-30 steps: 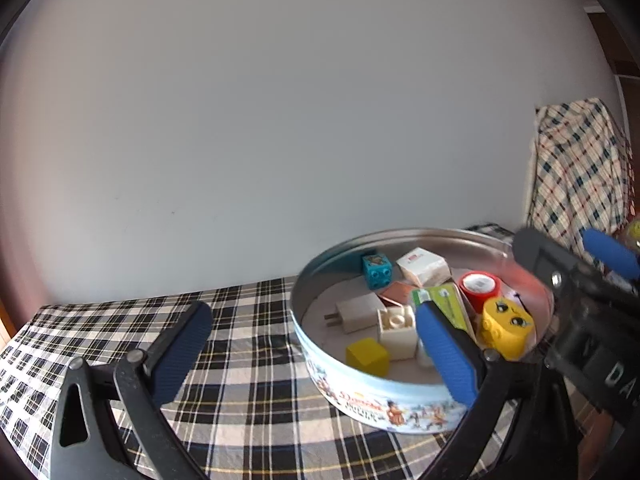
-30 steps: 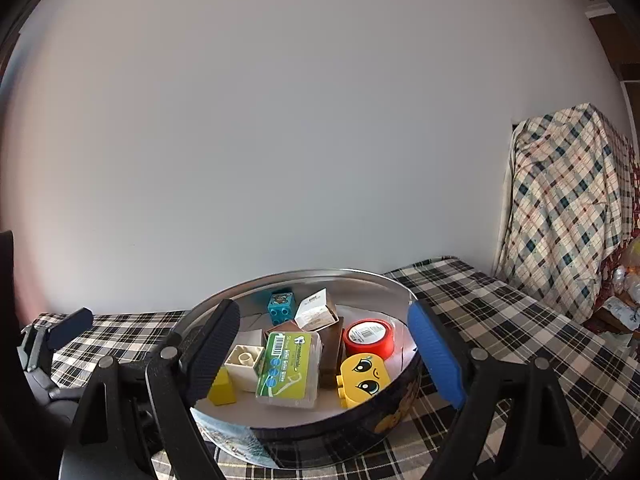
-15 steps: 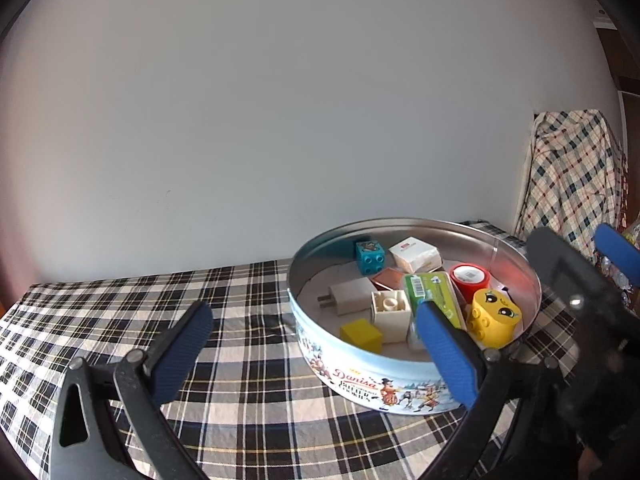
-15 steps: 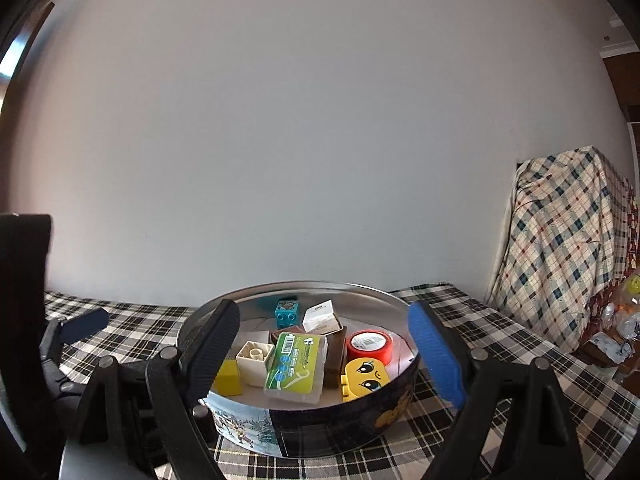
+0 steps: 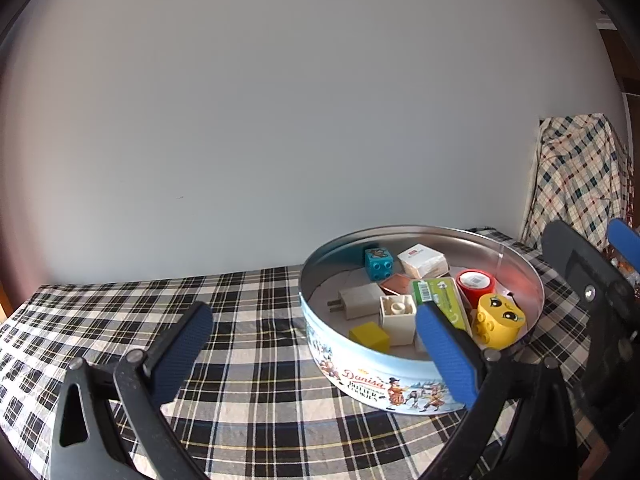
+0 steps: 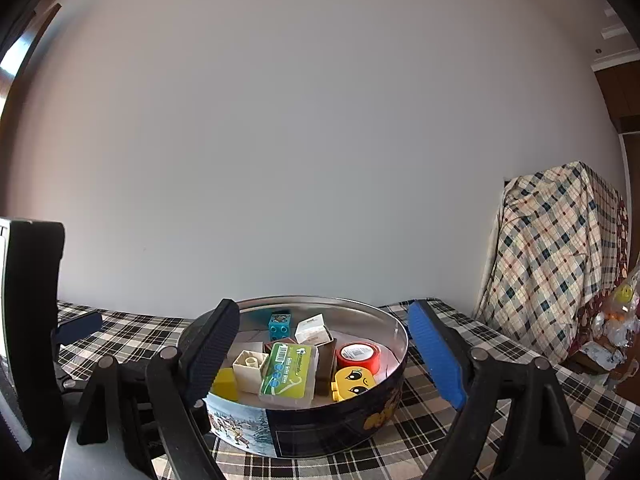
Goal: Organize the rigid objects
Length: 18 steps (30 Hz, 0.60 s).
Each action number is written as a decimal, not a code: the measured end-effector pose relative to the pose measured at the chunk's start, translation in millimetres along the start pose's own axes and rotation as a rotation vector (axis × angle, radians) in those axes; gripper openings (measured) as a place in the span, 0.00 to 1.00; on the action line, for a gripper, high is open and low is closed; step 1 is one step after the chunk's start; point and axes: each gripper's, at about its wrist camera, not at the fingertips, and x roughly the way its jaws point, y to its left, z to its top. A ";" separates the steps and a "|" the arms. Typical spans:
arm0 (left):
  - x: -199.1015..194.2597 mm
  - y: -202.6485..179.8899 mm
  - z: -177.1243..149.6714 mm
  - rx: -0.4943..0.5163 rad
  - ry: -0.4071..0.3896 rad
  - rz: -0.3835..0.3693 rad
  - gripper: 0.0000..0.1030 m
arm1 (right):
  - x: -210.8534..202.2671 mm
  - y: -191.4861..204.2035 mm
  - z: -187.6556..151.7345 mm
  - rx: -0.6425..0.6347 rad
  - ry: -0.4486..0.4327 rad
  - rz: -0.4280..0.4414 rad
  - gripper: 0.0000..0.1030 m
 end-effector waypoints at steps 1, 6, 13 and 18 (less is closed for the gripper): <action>0.5 0.1 0.0 -0.001 0.001 0.002 1.00 | -0.1 -0.4 0.1 0.003 0.000 0.000 0.85; 1.4 -1.5 0.2 0.005 0.006 0.008 1.00 | -0.6 0.0 0.4 -0.001 -0.001 0.000 0.85; 0.5 -1.8 0.0 0.019 0.000 0.006 1.00 | -1.0 -0.6 0.2 -0.001 -0.004 -0.001 0.85; 0.8 -2.1 0.0 0.019 0.003 0.003 1.00 | -3.8 0.0 0.7 -0.003 -0.017 -0.007 0.85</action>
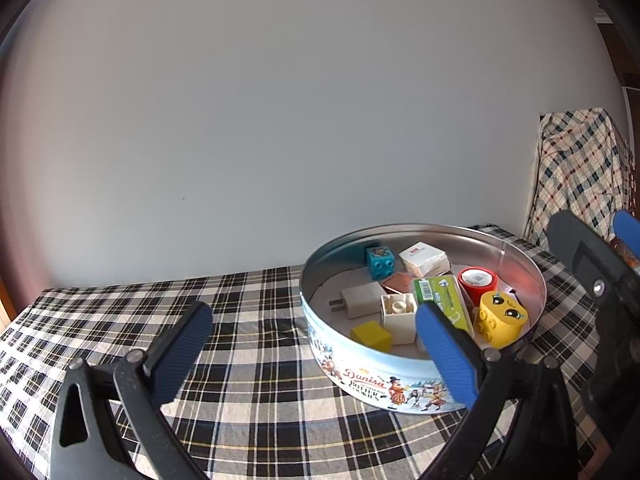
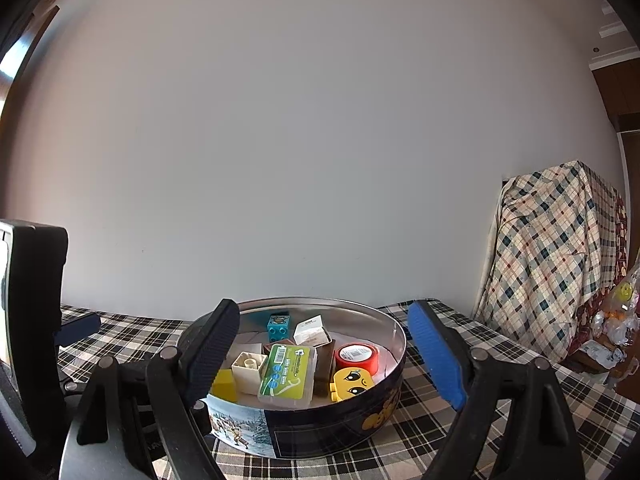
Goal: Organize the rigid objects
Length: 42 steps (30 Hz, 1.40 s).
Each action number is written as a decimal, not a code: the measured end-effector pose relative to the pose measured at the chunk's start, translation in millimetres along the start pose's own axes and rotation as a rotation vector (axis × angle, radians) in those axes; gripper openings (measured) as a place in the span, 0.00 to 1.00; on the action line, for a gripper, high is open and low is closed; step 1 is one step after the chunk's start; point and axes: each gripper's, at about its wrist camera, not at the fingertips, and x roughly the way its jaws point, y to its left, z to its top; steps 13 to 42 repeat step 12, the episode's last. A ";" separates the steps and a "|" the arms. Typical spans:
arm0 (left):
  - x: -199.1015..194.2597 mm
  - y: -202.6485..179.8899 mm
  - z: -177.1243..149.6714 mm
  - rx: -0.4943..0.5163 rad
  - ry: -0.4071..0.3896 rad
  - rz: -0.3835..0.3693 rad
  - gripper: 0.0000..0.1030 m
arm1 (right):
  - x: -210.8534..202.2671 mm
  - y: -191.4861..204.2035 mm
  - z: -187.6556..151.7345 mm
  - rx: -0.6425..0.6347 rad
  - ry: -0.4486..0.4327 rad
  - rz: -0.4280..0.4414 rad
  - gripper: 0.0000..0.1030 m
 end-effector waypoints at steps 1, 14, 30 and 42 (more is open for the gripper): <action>0.4 0.2 -0.2 0.000 0.005 -0.006 1.00 | -0.8 0.0 0.1 -0.001 -0.005 0.002 0.85; 2.3 -2.3 -0.8 0.007 0.024 -0.019 1.00 | 1.4 0.3 0.0 0.008 0.005 -0.015 0.85; 2.3 -2.3 -0.8 0.007 0.024 -0.019 1.00 | 1.4 0.3 0.0 0.008 0.005 -0.015 0.85; 2.3 -2.3 -0.8 0.007 0.024 -0.019 1.00 | 1.4 0.3 0.0 0.008 0.005 -0.015 0.85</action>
